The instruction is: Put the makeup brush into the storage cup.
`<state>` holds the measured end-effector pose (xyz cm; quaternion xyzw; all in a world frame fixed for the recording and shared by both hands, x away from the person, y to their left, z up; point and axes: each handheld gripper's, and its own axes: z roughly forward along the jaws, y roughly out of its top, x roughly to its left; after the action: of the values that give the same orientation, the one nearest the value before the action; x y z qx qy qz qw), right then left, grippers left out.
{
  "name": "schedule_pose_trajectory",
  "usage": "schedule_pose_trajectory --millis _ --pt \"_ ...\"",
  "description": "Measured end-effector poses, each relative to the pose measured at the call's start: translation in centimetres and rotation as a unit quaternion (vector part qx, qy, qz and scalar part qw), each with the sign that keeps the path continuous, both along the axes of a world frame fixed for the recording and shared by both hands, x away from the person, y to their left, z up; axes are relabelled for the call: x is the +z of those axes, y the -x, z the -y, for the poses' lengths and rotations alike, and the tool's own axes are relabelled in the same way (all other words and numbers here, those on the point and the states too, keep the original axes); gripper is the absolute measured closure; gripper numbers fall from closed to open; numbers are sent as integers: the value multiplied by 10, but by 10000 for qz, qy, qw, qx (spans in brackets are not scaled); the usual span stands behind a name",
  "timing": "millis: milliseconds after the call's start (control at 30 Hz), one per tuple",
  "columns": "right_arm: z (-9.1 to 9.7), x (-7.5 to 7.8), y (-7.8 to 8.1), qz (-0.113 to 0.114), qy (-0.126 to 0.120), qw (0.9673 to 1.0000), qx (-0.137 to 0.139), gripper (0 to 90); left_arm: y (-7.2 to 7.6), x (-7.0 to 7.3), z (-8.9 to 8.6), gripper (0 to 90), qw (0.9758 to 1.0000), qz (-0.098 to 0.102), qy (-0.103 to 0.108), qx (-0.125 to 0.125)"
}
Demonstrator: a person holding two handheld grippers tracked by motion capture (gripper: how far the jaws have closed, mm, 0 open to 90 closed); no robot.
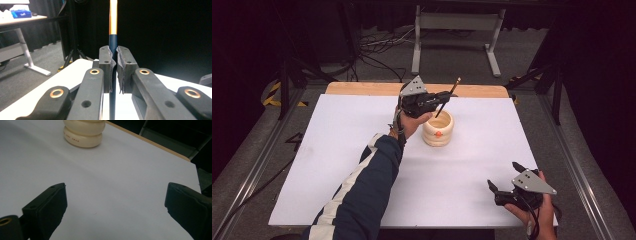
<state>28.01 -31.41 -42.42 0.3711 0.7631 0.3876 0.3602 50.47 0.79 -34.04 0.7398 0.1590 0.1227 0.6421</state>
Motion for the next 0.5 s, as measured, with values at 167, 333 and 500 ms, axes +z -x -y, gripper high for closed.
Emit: schedule_pose_trajectory --millis 167,333,500 --pt "0 0 0 -9 4 10000 6 47 -6 -9 1 827 10000 -75 -40 21" --pt "-1 -1 0 -34 27 10000 10 47 -10 -21 2 827 9998 -149 -92 57" --pt "-1 -1 0 -47 17 10000 -14 47 -11 -33 5 827 9995 -226 -191 60"
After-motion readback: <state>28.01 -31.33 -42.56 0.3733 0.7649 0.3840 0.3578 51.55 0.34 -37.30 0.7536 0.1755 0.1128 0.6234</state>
